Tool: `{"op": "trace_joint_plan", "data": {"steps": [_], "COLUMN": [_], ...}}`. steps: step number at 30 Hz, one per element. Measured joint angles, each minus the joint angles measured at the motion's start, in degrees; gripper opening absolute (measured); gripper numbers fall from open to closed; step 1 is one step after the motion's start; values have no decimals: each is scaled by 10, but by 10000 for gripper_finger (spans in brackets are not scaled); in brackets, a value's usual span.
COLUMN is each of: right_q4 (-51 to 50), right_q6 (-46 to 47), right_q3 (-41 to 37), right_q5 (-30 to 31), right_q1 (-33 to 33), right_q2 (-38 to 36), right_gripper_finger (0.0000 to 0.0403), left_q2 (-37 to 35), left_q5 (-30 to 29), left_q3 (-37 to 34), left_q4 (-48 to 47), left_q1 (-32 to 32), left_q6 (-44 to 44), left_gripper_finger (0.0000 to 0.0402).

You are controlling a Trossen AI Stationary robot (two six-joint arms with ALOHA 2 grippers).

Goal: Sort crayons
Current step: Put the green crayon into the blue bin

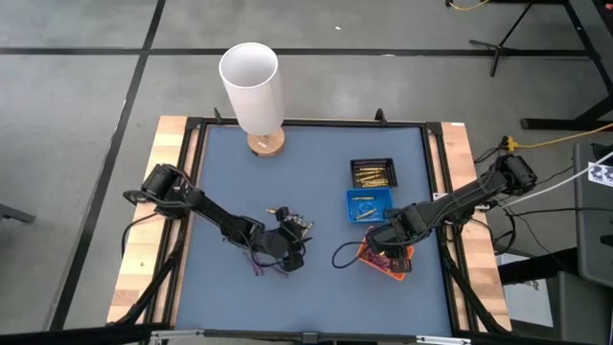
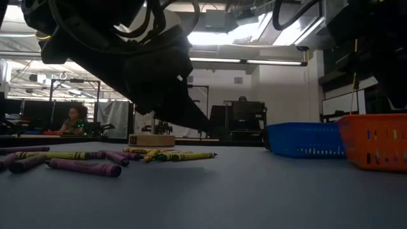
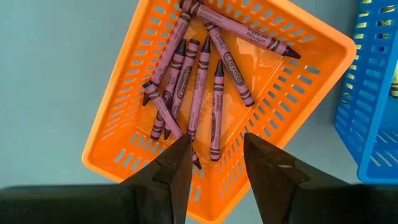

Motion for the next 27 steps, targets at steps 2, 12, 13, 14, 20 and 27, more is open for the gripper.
{"op": "trace_joint_plan", "data": {"steps": [2, 12, 13, 14, 20, 27], "right_q4": [1, 2, 2, 2, 4, 6], "right_q6": [0, 0, 0, 0, 0, 0], "right_q3": [0, 0, 0, 0, 0, 0], "right_q5": [0, 0, 0, 0, 1, 1], "right_q1": [0, 0, 0, 0, 0, 0], "right_q2": [0, 0, 0, 0, 0, 0], "right_gripper_finger": [143, 143, 143, 143, 143, 143], "left_q2": [4, 49, 52, 53, 53, 52], "left_q5": [6, 4, 2, 2, 1, 8], "left_q3": [0, 0, 0, 1, 1, 1], "left_q4": [3, -7, -6, -6, -20, -25], "left_q1": [2, 3, 3, 3, 4, 4], "left_q6": [-4, -43, -46, -47, -48, -60], "left_gripper_finger": [141, 140, 140, 140, 140, 114]}}
